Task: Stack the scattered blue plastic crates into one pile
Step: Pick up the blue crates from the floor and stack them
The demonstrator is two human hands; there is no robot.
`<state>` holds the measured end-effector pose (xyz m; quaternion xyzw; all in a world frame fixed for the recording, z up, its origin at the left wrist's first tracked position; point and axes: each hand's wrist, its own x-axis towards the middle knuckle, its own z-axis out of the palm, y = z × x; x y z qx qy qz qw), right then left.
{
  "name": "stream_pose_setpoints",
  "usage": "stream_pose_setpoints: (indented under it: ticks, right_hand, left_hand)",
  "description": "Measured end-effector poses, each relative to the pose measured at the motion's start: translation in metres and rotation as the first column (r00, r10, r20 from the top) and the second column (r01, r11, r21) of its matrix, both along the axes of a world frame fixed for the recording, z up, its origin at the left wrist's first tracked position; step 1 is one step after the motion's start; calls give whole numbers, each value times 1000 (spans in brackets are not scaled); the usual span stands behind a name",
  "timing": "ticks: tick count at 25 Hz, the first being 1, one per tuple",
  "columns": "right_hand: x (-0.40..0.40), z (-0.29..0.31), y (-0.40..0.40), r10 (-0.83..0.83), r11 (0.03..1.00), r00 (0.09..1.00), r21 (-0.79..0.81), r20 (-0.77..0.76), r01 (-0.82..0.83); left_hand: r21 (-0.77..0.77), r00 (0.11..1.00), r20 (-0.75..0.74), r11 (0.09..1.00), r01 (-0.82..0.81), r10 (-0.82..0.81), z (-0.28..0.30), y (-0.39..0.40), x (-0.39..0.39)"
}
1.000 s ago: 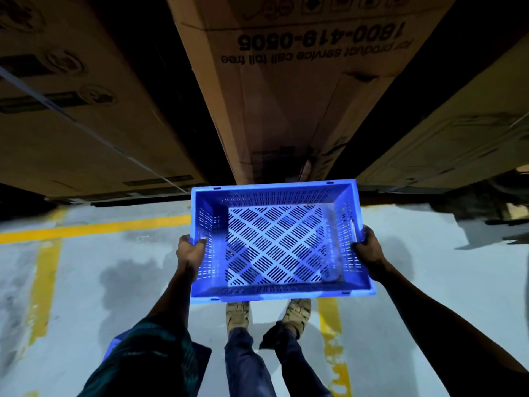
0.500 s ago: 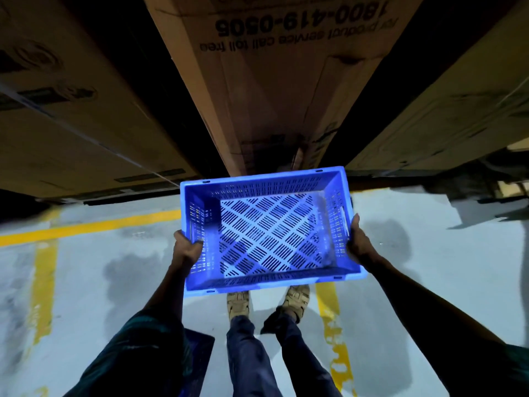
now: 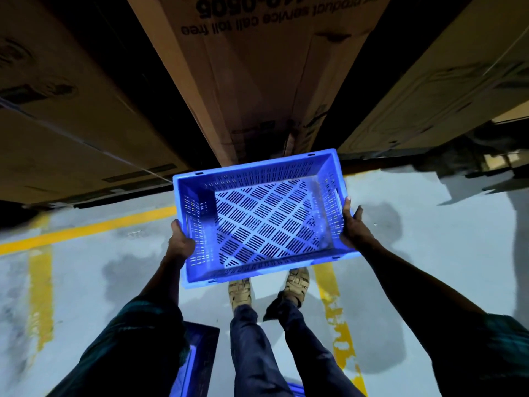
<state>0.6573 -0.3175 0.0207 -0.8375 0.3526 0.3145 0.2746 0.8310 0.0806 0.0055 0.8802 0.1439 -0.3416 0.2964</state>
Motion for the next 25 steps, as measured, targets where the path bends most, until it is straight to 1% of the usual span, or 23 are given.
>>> stream_pose_setpoints:
  ticks: [2,4,5,7,8,10,11,13,15,17,19,20,21,23,25]
  right_hand:
    - [-1,3,-1,-4,1000,1000,-19,-14,4]
    - [3,13,8,-55,998,998,-28,-38,54]
    - [4,19,18,-107,993,994,-44,-35,105]
    - [2,32,45,-237,971,971,-10,26,237]
    - [-1,41,62,-244,970,967,32,72,242]
    - [-13,59,95,-208,977,969,83,134,199]
    - [-20,72,111,-210,976,966,89,151,198]
    - [-38,93,141,-203,978,957,88,208,188]
    - [-55,110,164,-256,965,928,133,270,227]
    - [-72,128,183,-286,953,900,196,328,232]
    - [-84,140,195,-253,950,902,268,351,162]
    - [-88,146,201,-194,951,918,295,346,90]
    - [-92,150,206,-109,947,934,321,341,-7]
    - [-95,159,211,42,917,935,359,351,-176]
    - [-97,170,220,148,878,917,378,371,-295]
  left_hand:
    - [46,1000,10,999,13,-13,2,-1,-1]
    - [103,999,48,995,13,-18,7,-4,-3]
    - [117,998,68,993,6,-14,12,-8,-4]
    - [134,995,95,991,15,-28,22,-16,-11]
    - [154,994,101,988,33,-48,28,-20,-17]
    - [183,990,93,980,84,-102,45,-25,-35]
    - [168,989,87,981,100,-116,55,-26,-45]
    - [69,991,69,991,112,-117,76,-26,-64]
    - [-41,989,67,990,133,-130,95,-22,-86]
    - [-107,986,87,983,152,-143,117,-10,-115]
    - [-144,990,98,982,119,-105,137,2,-144]
    - [-162,993,103,984,80,-64,145,8,-159]
    - [-183,994,106,983,26,-7,154,15,-175]
    - [-223,983,128,970,-97,128,169,23,-205]
    - [-254,939,162,933,-257,303,183,34,-243]
